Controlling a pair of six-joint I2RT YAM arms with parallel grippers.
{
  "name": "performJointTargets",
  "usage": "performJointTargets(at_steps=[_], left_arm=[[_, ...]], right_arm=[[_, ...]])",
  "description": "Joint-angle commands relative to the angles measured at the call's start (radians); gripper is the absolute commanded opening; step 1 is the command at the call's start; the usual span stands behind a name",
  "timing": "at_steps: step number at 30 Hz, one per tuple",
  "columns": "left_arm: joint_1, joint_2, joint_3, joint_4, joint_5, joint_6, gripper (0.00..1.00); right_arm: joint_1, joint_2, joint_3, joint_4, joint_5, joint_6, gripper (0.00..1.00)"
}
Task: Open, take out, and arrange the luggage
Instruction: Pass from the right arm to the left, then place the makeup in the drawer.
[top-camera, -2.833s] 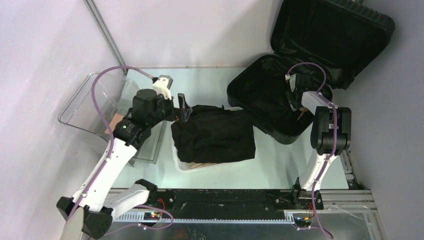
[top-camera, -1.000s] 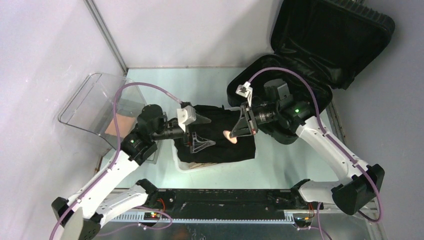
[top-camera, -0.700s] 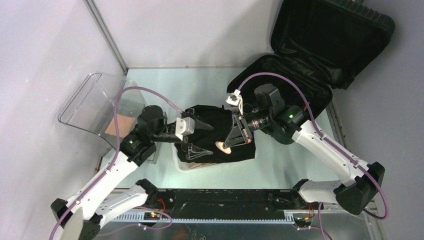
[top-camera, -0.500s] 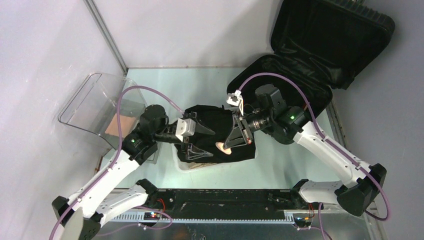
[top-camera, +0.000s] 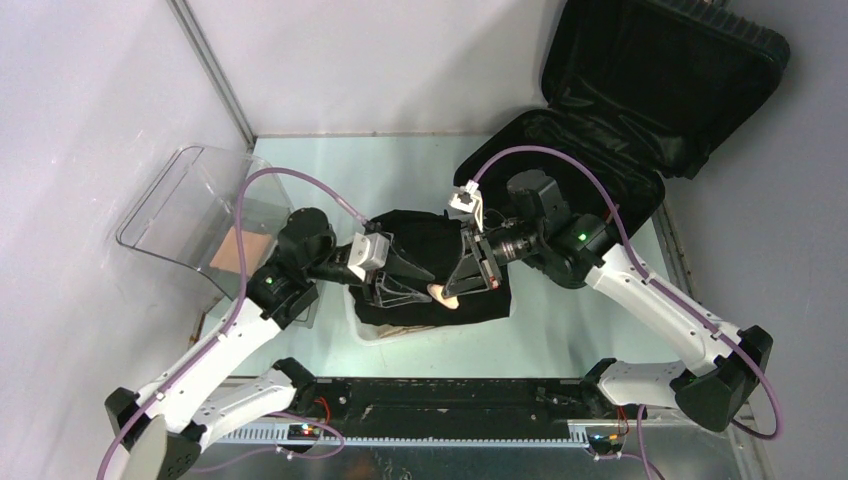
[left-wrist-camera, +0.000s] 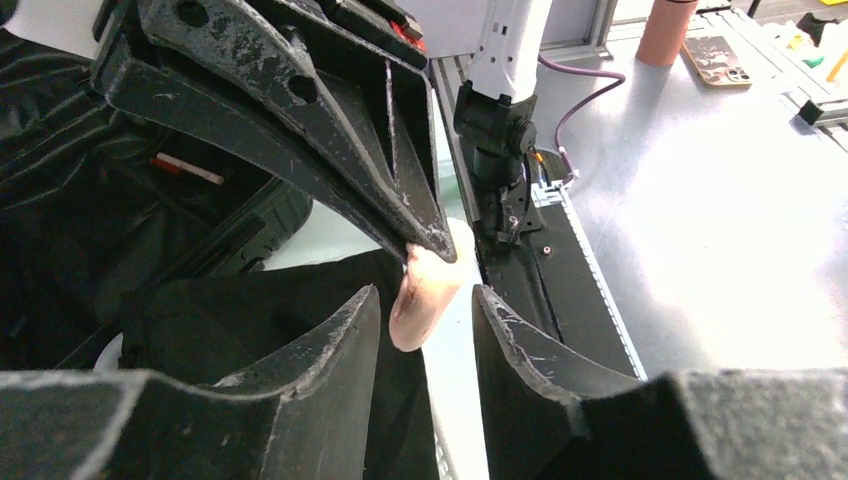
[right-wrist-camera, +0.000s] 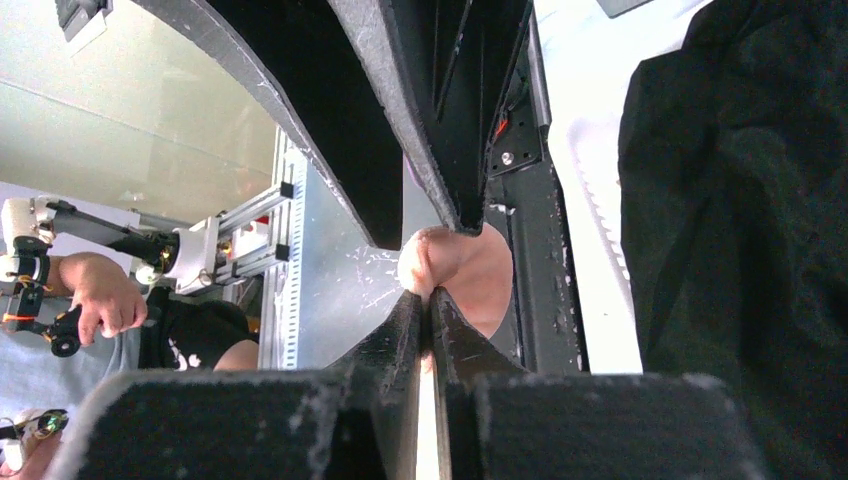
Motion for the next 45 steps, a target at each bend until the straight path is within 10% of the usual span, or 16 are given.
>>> performJointTargets(at_steps=[1,8,12,26,35,45], left_arm=[[-0.006,0.015,-0.007,0.05,0.044,-0.035,0.45],[-0.006,0.026,-0.001,0.022,0.058,-0.015,0.38],[-0.007,0.036,0.014,-0.017,0.056,0.01,0.05],[-0.005,-0.046,0.08,-0.299,-0.533,0.063,0.0],[0.007,0.009,0.166,-0.482,-1.39,-0.126,0.0],[0.294,0.061,0.063,-0.575,-1.514,-0.244,0.0]], right_arm=[[0.005,-0.017,0.005,0.063,0.016,0.033,0.08],[0.004,-0.015,0.005,0.056,0.023,0.036,0.08],[0.001,-0.019,0.005,0.057,0.032,0.04,0.12],[-0.132,-0.165,0.005,-0.003,0.37,0.013,0.99],[-0.194,-0.202,-0.006,-0.045,0.441,-0.01,1.0],[-0.211,-0.226,-0.023,-0.084,0.453,-0.039,1.0]])
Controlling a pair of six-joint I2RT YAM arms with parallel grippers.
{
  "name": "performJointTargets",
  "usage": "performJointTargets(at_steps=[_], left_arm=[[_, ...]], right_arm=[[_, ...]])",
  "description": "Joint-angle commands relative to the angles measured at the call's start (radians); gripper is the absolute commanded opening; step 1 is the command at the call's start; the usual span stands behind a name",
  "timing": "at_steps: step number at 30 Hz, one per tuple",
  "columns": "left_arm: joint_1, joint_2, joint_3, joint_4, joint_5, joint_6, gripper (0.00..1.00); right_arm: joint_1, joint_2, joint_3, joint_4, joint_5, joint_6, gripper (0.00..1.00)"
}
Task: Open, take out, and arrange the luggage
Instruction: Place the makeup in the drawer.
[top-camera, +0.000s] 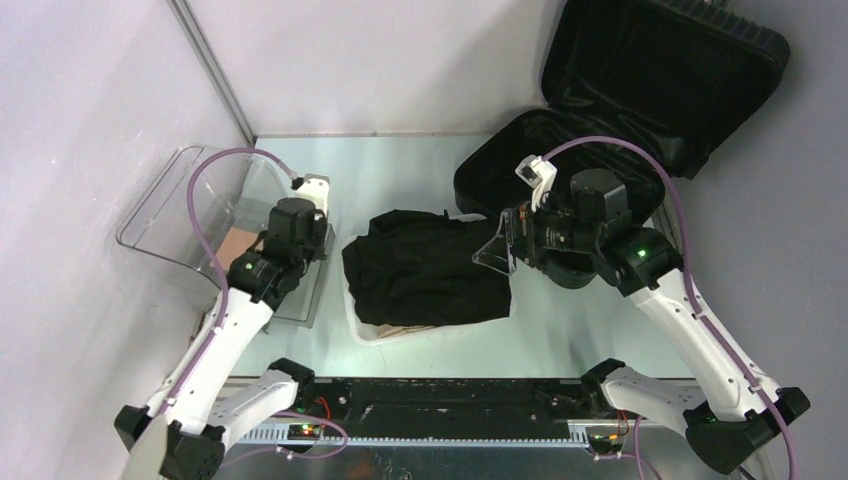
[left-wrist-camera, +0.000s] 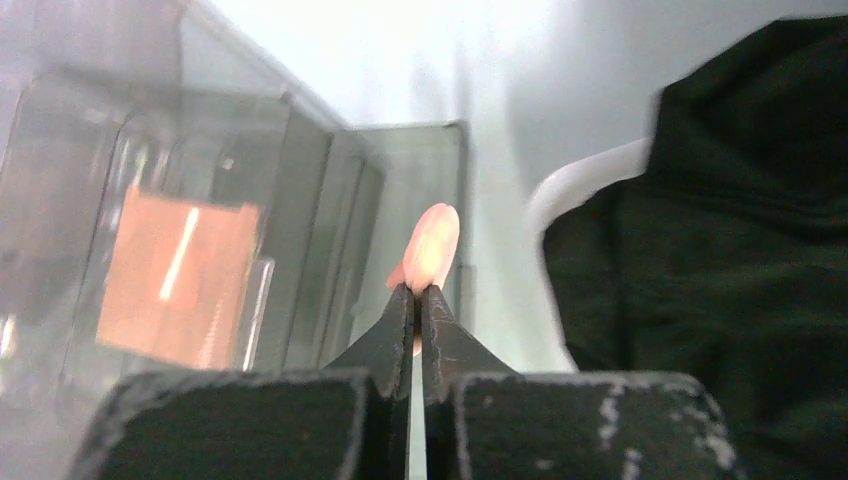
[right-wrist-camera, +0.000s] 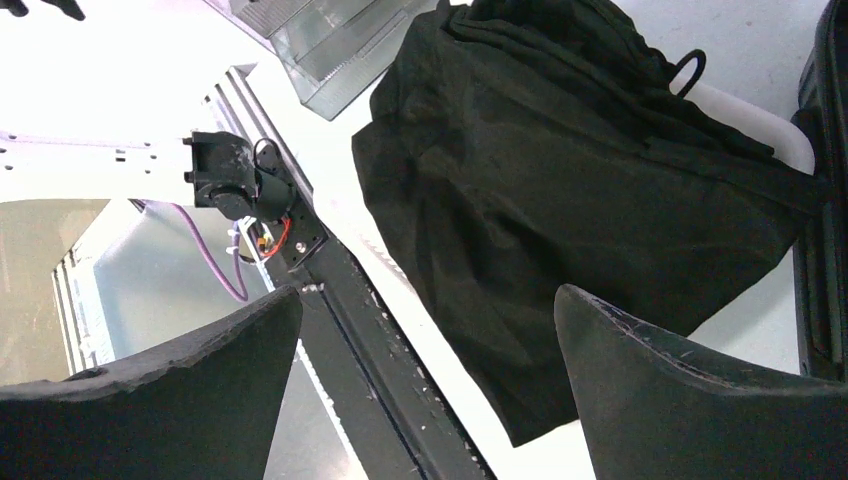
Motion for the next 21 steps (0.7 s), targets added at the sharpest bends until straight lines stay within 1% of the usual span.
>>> performJointTargets(at_steps=[1,3,5,7,8,11,12,13,14,16,18,20,21], left_arm=[[0.067,0.057,-0.039,-0.055,-0.119,-0.057,0.0],[0.083,0.085,-0.056,-0.053,-0.164,-0.075,0.0],[0.108,0.106,-0.065,-0.049,-0.163,-0.104,0.0],[0.124,0.124,-0.071,-0.045,-0.17,-0.124,0.06],[0.129,0.129,-0.072,-0.046,-0.172,-0.131,0.11],[0.131,0.148,-0.066,-0.059,-0.188,-0.139,0.19],[0.131,0.148,-0.062,-0.062,-0.195,-0.148,0.29],[0.131,0.144,-0.059,-0.07,-0.205,-0.153,0.36],[0.131,0.14,-0.051,-0.074,-0.204,-0.158,0.48],[0.131,0.126,-0.028,-0.089,-0.163,-0.151,0.56],[0.131,0.128,0.004,-0.117,-0.094,-0.144,0.59],[0.131,0.137,0.029,-0.139,0.02,-0.149,0.59],[0.131,0.139,0.031,-0.141,0.05,-0.153,0.58]], right_arm=[[-0.017,-0.03,0.0,-0.016,0.016,-0.03,1.0],[-0.024,-0.036,0.0,-0.015,0.013,-0.031,1.0],[-0.028,-0.04,0.0,-0.014,0.009,-0.03,1.0],[-0.03,-0.046,0.0,-0.012,0.006,-0.027,0.99],[-0.031,-0.049,0.0,-0.012,0.006,-0.027,1.0],[-0.033,-0.056,0.0,-0.015,0.01,-0.028,1.0],[-0.033,-0.06,-0.001,-0.019,0.01,-0.031,1.0],[-0.034,-0.063,0.001,-0.021,0.01,-0.032,1.0],[-0.035,-0.068,0.001,-0.026,0.01,-0.035,1.0],[-0.036,-0.073,0.0,-0.029,0.012,-0.037,1.0],[-0.037,-0.075,0.0,-0.031,0.014,-0.034,1.0],[-0.037,-0.072,0.0,-0.028,0.015,-0.03,1.0],[-0.037,-0.071,0.0,-0.026,0.015,-0.028,1.0]])
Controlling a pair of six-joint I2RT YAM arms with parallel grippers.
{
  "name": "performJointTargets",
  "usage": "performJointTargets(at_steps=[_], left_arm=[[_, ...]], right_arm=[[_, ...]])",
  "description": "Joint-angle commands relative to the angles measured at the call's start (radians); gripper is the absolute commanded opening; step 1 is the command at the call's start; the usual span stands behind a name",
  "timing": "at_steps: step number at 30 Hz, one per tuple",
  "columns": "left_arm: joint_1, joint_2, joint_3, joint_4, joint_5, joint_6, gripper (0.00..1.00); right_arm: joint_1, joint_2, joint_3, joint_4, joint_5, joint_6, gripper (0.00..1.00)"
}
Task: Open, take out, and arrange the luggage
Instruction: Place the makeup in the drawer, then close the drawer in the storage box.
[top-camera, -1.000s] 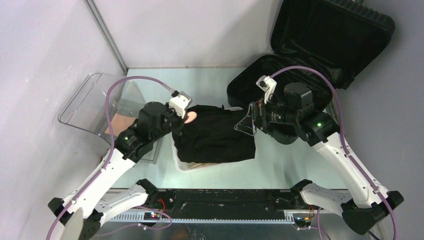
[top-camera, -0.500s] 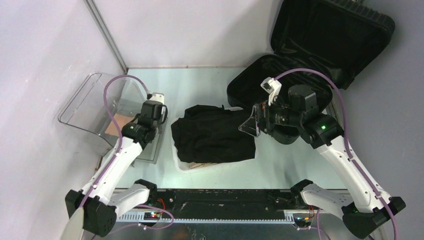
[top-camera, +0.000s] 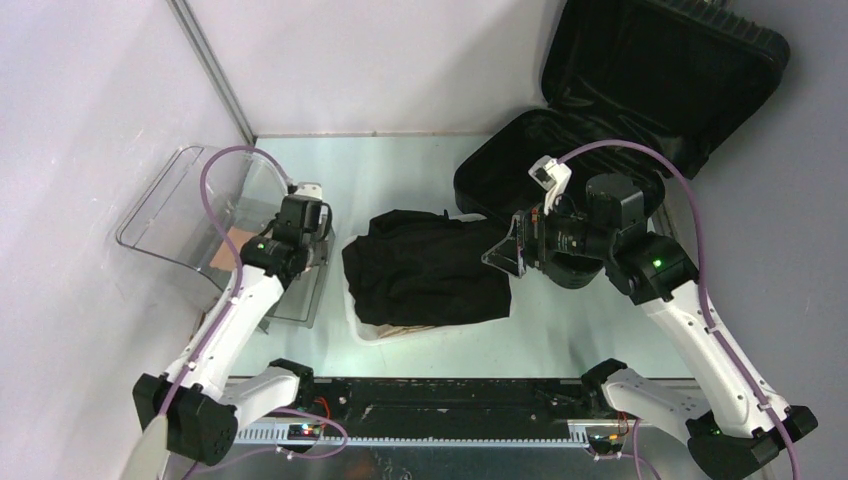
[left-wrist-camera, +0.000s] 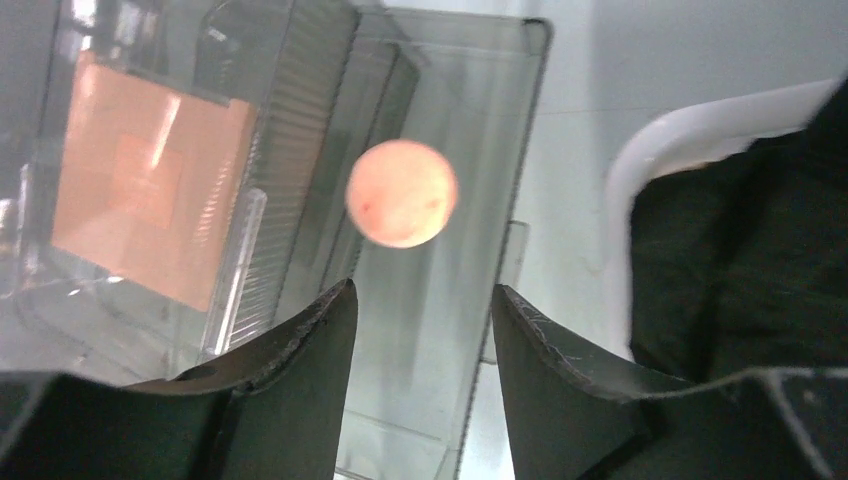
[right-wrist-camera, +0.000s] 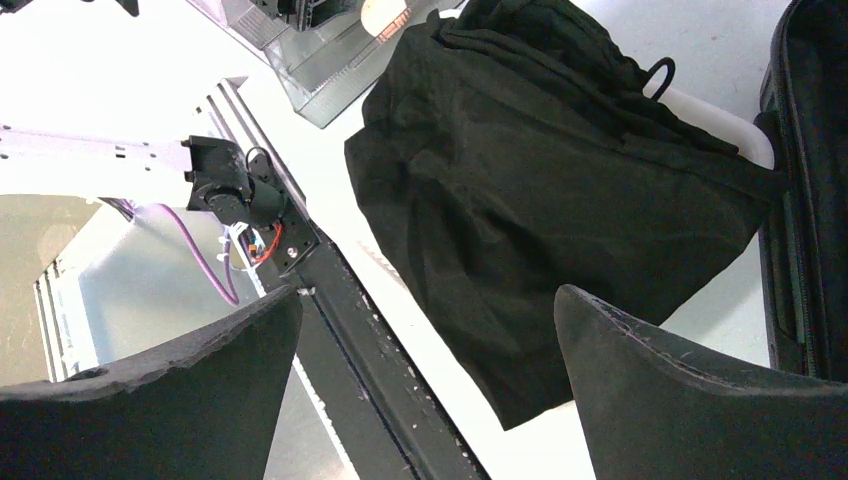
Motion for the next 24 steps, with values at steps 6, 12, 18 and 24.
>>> performJointTargets(at_steps=[6,12,18,24], left_arm=[[0.003,-0.022,-0.047,0.079,0.311,-0.093,0.38],[0.004,-0.009,-0.11,0.119,0.326,-0.103,0.25],[0.004,0.038,-0.128,0.117,0.298,-0.094,0.23],[0.005,0.054,-0.117,0.101,0.216,-0.081,0.26]], right_arm=[[-0.004,-0.002,-0.001,0.01,0.008,0.005,1.0],[-0.009,-0.022,0.0,-0.012,0.023,-0.015,1.0],[-0.013,-0.013,0.0,-0.014,0.017,-0.013,1.0],[-0.014,-0.009,0.0,-0.016,0.024,-0.019,0.99]])
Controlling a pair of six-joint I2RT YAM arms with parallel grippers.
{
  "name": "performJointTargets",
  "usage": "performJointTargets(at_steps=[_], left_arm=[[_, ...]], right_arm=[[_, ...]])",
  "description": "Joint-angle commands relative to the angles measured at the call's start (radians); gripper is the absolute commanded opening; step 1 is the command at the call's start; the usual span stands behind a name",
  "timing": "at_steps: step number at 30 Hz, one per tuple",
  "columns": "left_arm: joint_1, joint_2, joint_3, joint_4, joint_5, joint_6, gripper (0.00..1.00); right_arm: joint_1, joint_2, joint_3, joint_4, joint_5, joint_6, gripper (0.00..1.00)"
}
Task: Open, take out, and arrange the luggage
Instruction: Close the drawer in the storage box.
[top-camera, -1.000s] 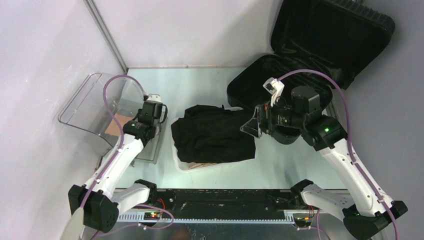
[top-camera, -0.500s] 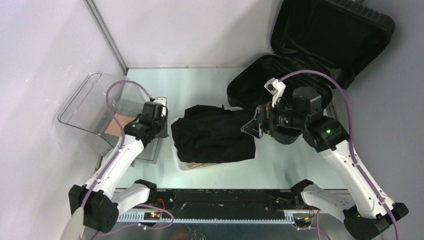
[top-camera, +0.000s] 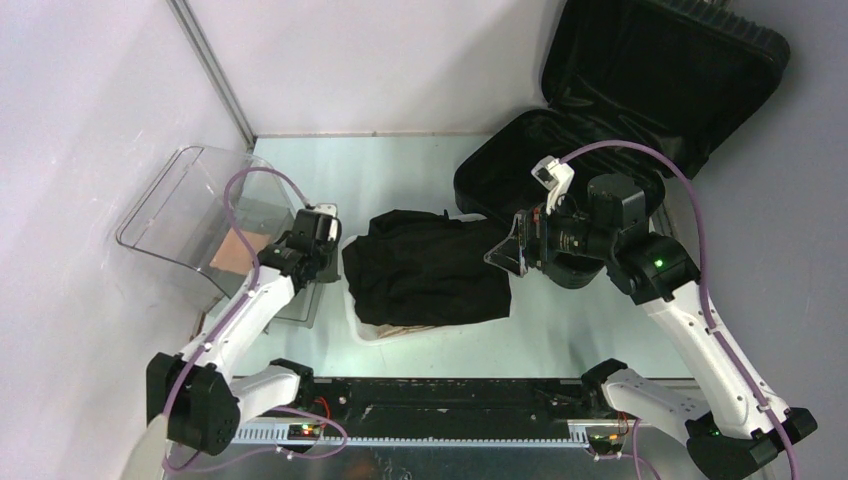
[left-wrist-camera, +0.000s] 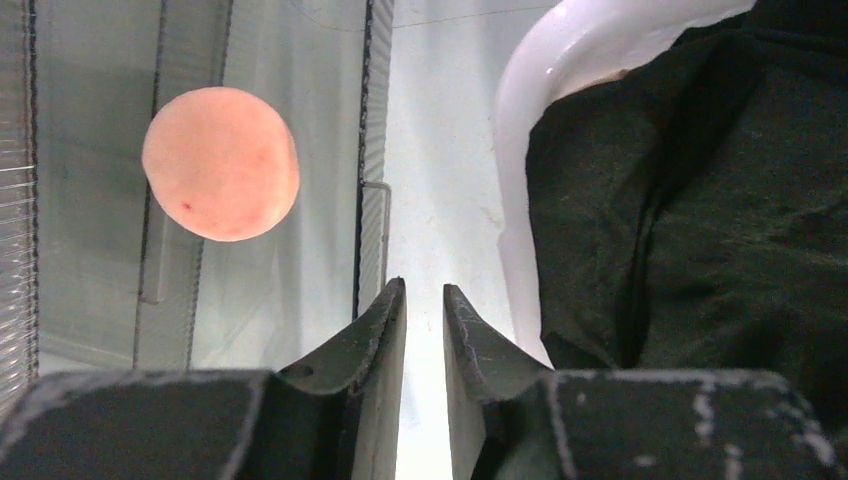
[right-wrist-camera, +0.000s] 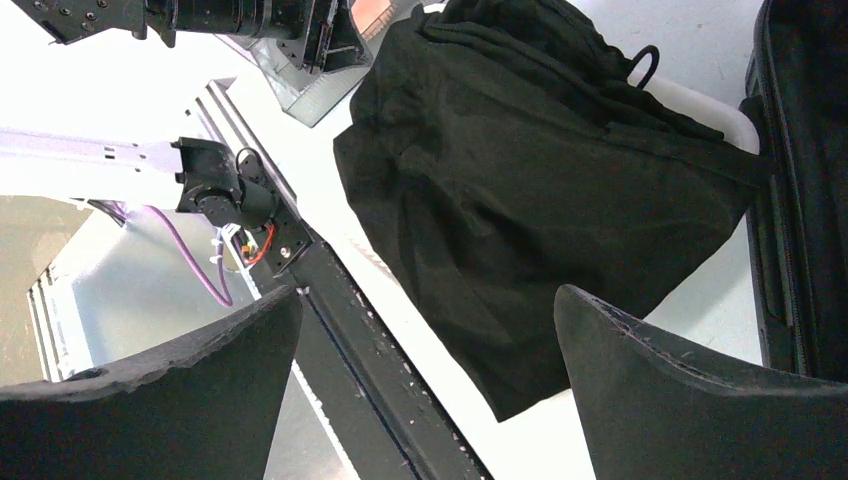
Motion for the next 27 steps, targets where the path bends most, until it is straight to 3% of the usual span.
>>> performJointTargets(at_steps=[1,14,27], left_arm=[[0.005,0.015,0.022,0.01,-0.081,0.005,0.27],[0.005,0.062,0.042,0.039,-0.306,0.057,0.3],[0.012,0.21,0.088,0.108,-0.511,0.104,0.28]], right_arm=[[-0.002,-0.006,0.0,0.001,0.022,-0.018,0.99],[-0.008,-0.015,0.001,-0.019,0.046,-0.037,1.0],[-0.012,-0.034,0.0,0.005,0.036,-0.004,1.0]])
